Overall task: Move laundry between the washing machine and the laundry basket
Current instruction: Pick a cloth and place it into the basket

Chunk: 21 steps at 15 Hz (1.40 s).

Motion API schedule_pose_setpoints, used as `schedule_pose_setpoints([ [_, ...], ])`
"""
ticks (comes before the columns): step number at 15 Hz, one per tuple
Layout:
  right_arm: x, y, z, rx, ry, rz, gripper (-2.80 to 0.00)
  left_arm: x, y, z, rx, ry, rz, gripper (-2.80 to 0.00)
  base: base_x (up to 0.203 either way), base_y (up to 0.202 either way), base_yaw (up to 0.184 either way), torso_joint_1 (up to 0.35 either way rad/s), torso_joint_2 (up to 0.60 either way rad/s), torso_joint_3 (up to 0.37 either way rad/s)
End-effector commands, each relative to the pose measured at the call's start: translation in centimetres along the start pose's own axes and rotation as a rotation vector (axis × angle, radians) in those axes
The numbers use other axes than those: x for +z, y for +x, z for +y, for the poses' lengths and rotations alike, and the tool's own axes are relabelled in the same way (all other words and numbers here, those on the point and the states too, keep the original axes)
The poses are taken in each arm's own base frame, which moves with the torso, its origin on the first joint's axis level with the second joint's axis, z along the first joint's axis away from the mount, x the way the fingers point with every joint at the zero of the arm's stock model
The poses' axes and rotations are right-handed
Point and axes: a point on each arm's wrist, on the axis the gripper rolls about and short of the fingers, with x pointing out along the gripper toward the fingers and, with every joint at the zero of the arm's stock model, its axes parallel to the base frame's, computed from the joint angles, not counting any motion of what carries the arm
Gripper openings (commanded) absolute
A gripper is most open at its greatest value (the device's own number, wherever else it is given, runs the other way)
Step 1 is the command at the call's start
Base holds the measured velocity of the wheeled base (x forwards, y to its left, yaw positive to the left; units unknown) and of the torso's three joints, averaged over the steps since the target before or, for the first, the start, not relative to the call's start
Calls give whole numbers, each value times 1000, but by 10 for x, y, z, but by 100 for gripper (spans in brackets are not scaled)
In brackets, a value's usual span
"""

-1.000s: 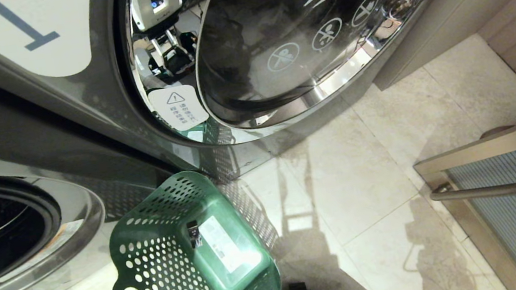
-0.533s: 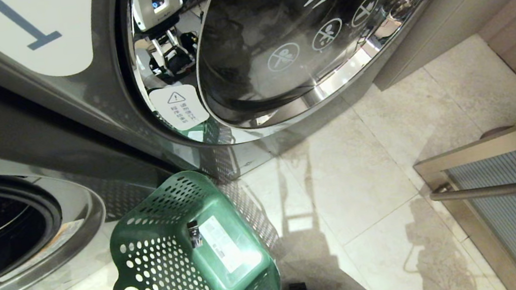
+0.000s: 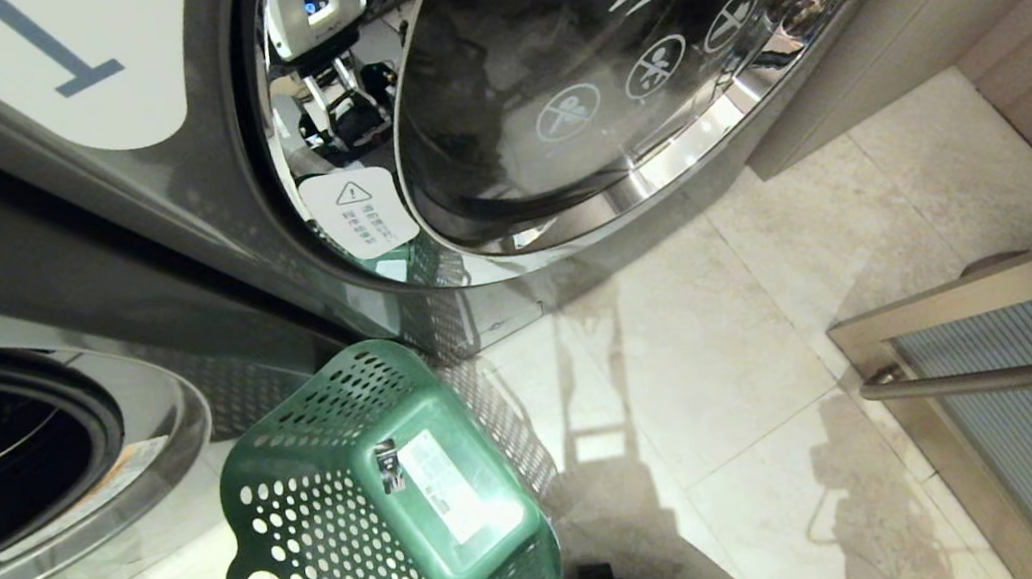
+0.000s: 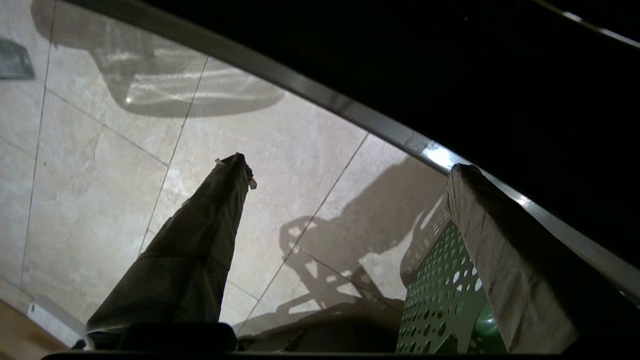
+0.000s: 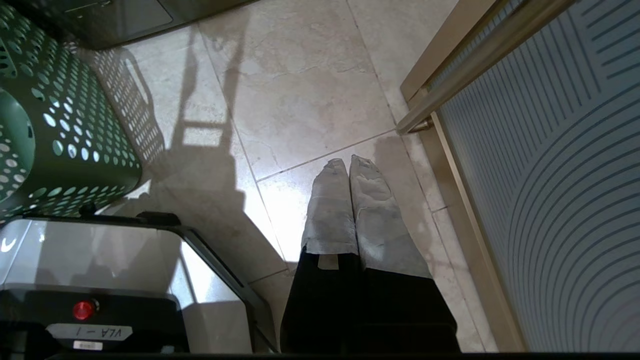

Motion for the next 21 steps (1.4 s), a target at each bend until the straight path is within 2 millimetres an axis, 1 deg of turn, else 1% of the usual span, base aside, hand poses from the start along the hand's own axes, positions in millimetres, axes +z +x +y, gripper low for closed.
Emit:
schedule_pose_setpoints([
  [1,0,0,0,1,-1,-1,-280,2,27,-4,-38,13,39,0,0,0,0,0,0,0],
  [5,0,0,0,1,-1,-1,-280,14,46,-14,-160,59,-39,0,0,0,0,0,0,0],
  [7,0,0,0,1,-1,-1,-280,21,57,-16,-186,80,-57,0,0,0,0,0,0,0],
  [8,0,0,0,1,-1,-1,-280,20,59,-15,-183,101,-55,0,0,0,0,0,0,0],
  [11,0,0,0,1,-1,-1,-280,9,53,-7,-149,113,-29,0,0,0,0,9,9,-3],
  [14,0,0,0,1,0,-1,-280,5,40,-1,-115,100,-47,0,0,0,0,9,9,-6],
  [18,0,0,0,1,-1,0,-280,7,41,3,-108,93,-52,0,0,0,0,0,0,0],
  [21,0,0,0,1,0,-1,-280,10,49,3,-164,102,-60,0,0,0,0,0,0,0],
])
